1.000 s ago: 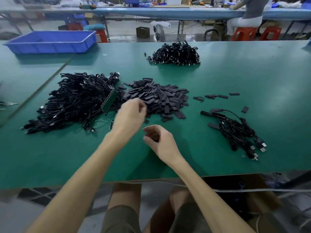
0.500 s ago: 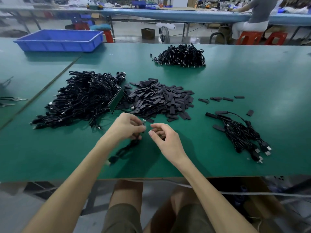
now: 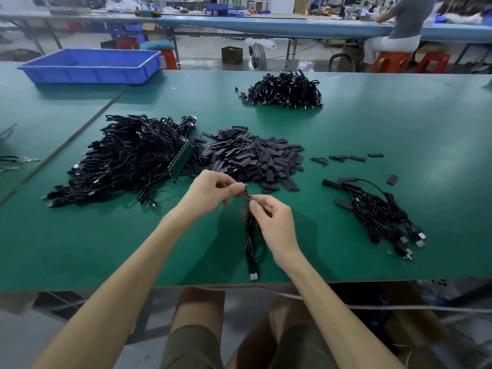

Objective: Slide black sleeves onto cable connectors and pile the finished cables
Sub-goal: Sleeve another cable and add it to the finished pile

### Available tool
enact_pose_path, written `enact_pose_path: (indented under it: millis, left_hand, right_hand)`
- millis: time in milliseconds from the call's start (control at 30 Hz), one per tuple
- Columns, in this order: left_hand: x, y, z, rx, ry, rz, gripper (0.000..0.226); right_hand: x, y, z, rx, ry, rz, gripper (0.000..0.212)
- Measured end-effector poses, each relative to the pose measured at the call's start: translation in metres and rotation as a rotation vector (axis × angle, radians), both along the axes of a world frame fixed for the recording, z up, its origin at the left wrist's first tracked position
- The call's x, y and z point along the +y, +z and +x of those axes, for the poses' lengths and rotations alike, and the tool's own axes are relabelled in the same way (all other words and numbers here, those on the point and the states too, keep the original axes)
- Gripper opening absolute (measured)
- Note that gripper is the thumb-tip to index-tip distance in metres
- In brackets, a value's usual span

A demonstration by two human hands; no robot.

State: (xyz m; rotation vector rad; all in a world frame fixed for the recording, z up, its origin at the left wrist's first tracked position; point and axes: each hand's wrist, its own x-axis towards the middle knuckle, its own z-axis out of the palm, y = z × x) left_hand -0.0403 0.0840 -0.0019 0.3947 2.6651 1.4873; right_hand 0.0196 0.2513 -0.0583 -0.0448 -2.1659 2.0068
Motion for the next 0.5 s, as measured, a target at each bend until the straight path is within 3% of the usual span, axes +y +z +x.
enact_pose_path:
  millis: [100,200,333,500]
  left_hand:
    - [0.000,-0.006,-0.008,0.051,0.022,0.008,0.012]
    - [0.004,-0.017,-0.013,0.169,0.020,-0.214,0.011]
    - [0.003,-0.031,-0.016,0.187,-0.051,-0.472,0.021]
    - [0.003,-0.036,-0.012,0.251,-0.018,-0.498,0.008]
  right_hand:
    - [0.000,0.001,0.001,-0.005,0.022,-0.066,0.012]
    - [-0.001,0.003,0.001,0.006,0.024,-0.118,0.014]
    - [0.002,0.005,0.002,0.009,0.012,-0.159,0.016]
    - [0.004,0.002,0.000,0.000,-0.012,-0.145,0.016]
